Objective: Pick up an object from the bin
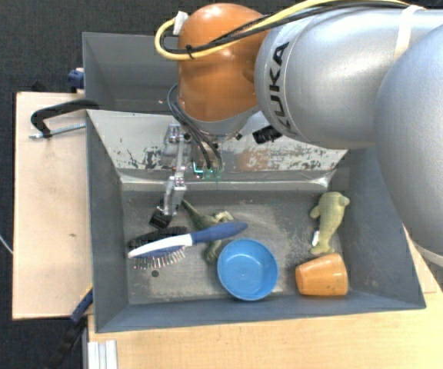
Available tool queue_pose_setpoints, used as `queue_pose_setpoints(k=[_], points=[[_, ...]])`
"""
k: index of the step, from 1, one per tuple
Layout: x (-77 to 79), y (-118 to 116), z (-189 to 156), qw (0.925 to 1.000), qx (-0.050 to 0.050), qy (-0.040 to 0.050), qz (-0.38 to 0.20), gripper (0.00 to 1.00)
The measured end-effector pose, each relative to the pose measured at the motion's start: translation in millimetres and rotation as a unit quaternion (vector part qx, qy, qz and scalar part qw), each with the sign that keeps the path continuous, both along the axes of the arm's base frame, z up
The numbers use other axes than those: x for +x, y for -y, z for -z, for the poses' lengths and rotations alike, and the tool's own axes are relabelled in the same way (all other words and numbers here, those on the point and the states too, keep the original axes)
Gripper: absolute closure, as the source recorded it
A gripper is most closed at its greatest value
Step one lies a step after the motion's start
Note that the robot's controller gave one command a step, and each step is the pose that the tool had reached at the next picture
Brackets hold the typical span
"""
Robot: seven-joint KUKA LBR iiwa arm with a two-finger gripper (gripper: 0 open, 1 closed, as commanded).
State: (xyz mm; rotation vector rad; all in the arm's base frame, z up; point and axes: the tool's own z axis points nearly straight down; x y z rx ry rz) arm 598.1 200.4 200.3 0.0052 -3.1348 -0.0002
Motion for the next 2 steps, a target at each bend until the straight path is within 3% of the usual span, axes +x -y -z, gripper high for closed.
queue_pose_setpoints(k=[1,2], points=[[0.5,16,83,0.9840,0.003,0.0128,-0.178,0.00],[-44.5,24,62,0.9991,0.001,0.0040,-0.043,0.00]])
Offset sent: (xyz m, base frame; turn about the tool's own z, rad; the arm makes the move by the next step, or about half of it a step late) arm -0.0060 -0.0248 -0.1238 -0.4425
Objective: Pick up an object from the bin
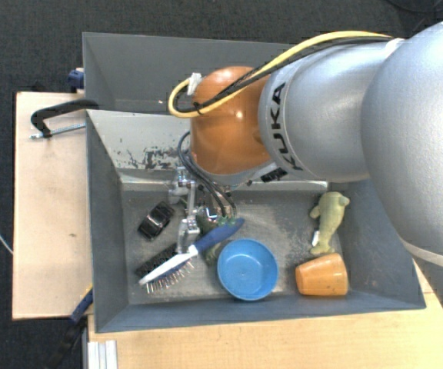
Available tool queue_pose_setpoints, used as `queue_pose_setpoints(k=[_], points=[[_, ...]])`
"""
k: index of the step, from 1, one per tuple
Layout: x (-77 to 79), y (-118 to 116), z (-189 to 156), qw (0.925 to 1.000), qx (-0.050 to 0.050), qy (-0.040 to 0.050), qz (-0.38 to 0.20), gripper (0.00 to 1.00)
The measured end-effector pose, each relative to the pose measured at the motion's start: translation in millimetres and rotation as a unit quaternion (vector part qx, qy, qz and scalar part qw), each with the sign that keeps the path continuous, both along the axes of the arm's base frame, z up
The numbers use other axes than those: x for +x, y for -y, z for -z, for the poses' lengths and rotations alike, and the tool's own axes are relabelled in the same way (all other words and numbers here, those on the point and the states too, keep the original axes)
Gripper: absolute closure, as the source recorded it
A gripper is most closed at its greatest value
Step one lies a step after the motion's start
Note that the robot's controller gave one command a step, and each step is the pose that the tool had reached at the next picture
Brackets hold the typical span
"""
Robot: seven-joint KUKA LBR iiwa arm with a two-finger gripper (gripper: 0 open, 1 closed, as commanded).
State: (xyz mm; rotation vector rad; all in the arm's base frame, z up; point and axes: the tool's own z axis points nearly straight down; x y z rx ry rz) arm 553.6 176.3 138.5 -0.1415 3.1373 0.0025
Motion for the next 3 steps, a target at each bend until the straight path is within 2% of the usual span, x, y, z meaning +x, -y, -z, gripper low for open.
queue_pose_setpoints(k=[1,2,3], points=[[-37.3,6,50,0.9992,0.001,0.0037,0.039,0.00],[-39.3,6,53,0.9992,0.000,0.0007,0.039,1.00],[-45.2,-18,-101,0.9999,0.002,0.0053,-0.010,1.00]])
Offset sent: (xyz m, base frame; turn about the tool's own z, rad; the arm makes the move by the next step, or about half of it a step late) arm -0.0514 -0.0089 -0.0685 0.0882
